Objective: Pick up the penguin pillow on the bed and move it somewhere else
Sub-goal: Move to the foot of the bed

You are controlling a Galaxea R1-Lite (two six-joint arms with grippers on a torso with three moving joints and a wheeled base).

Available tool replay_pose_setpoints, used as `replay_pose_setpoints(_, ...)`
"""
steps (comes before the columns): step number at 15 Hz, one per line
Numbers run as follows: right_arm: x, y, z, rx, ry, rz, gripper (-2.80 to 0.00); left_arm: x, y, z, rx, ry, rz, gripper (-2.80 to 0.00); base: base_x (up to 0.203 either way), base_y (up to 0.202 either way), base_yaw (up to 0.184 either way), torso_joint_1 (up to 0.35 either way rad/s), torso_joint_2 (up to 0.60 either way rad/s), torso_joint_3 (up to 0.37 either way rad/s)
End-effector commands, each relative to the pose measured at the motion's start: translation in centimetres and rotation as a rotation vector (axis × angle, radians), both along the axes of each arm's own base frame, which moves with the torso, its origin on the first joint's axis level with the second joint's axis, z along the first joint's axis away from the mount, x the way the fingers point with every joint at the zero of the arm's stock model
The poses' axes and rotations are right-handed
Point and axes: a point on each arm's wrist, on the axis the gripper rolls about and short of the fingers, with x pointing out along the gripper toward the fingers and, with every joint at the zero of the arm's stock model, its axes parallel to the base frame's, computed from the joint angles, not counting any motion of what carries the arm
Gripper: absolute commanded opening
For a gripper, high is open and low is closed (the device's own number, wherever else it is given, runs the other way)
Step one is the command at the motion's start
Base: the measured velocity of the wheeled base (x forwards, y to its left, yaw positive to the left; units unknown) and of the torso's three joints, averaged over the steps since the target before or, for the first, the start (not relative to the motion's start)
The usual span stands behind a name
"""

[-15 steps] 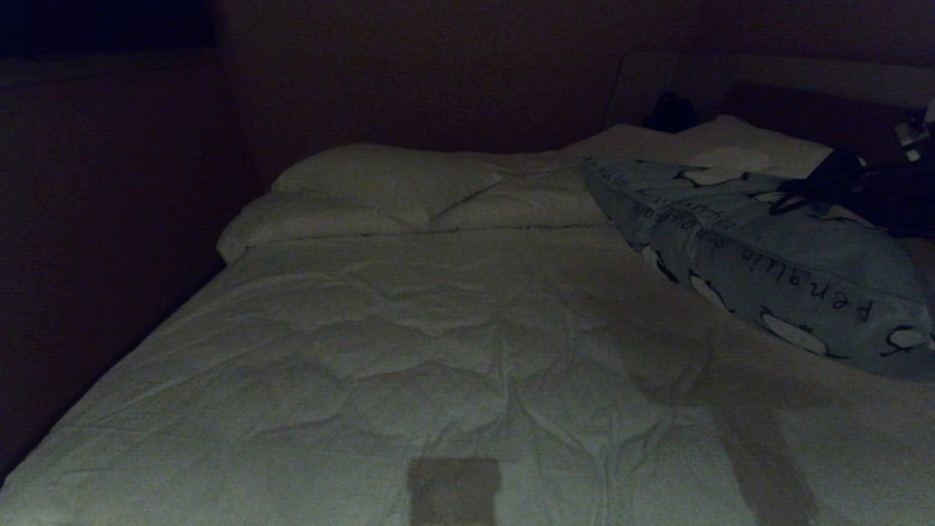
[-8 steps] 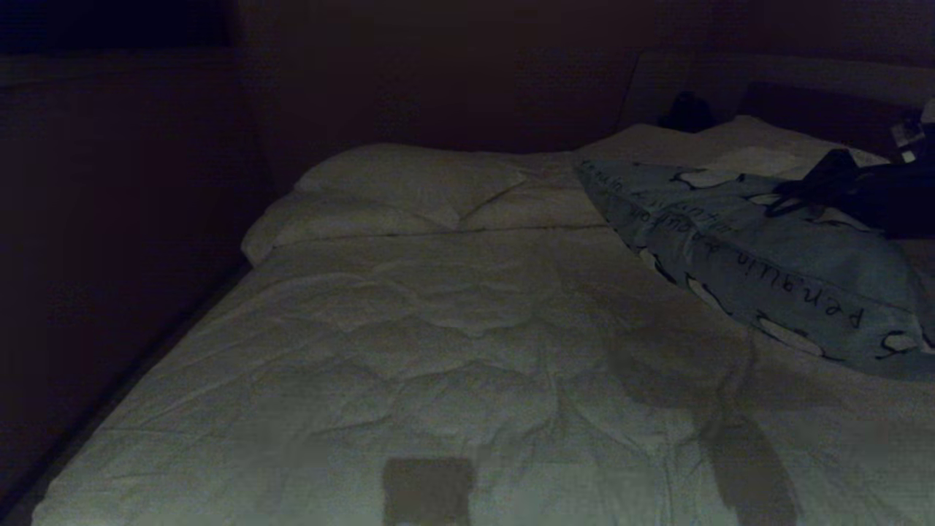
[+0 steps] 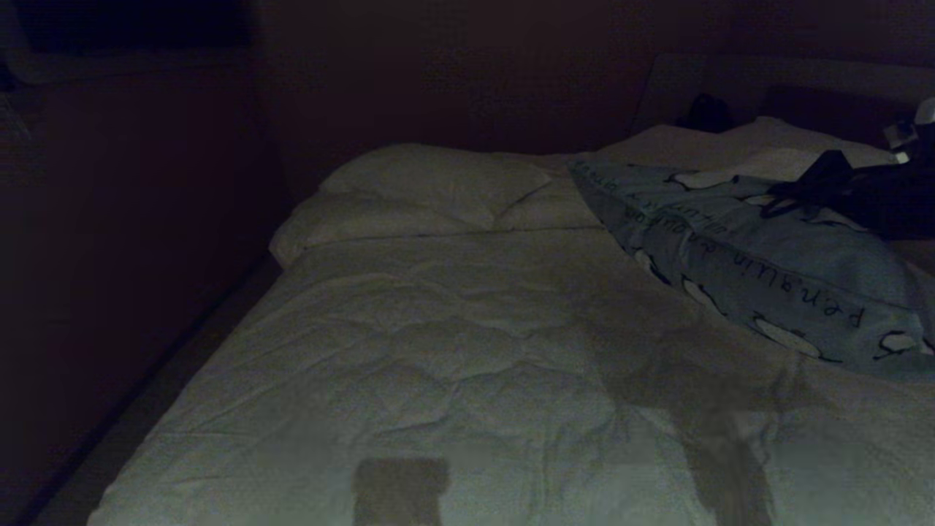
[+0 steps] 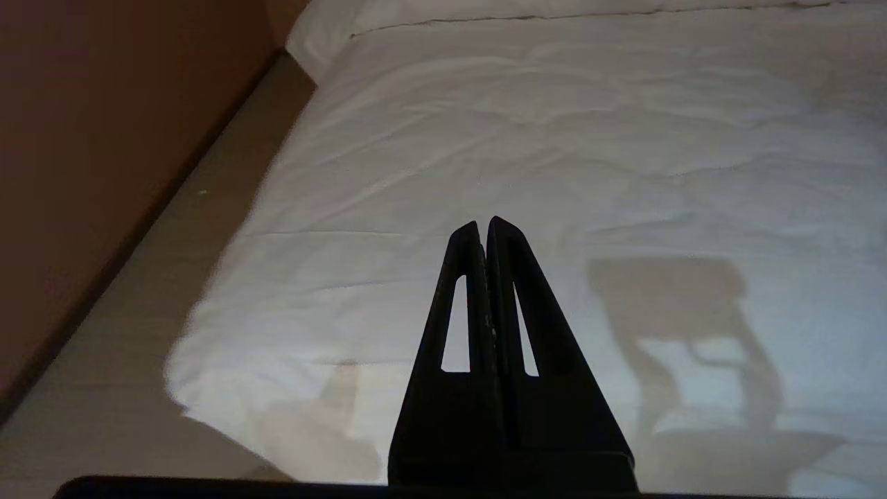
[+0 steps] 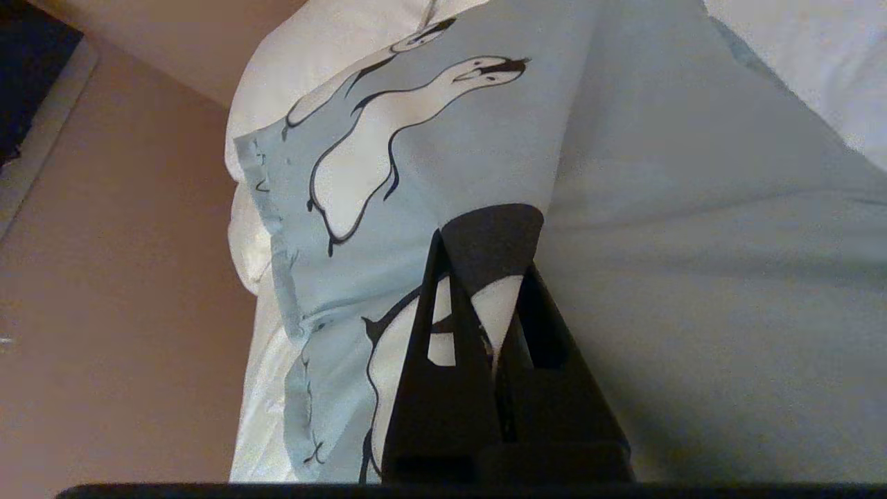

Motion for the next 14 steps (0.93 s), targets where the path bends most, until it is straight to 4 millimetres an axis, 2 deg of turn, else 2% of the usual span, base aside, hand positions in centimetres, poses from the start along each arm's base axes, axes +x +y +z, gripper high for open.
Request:
replay_pose_setpoints(1,0.01,0.15,0.0,0.003,-0.001,0.005,-2.8,0.0,0.0,0.0,0.0,0.0,0.001,-2.8,0.0,0.196,-0.001,0.002,0.01,0.0)
replay_pose_setpoints(5,0.02,0.24,-0.06,-0.009,0.001,0.01,-2.8,0.0,0.0,0.0,0.0,0.0,0.001,-2.8,0.0,0.167,0.002,0.003,0.0,0.003)
replay_pose_setpoints(14,0.08,0.62,-0.18,-0.01,0.003,0.02,-2.8,0.0,0.0,0.0,0.0,0.0,0.001,-2.8,0.0,0.0,0.0,0.0,0.0,0.0)
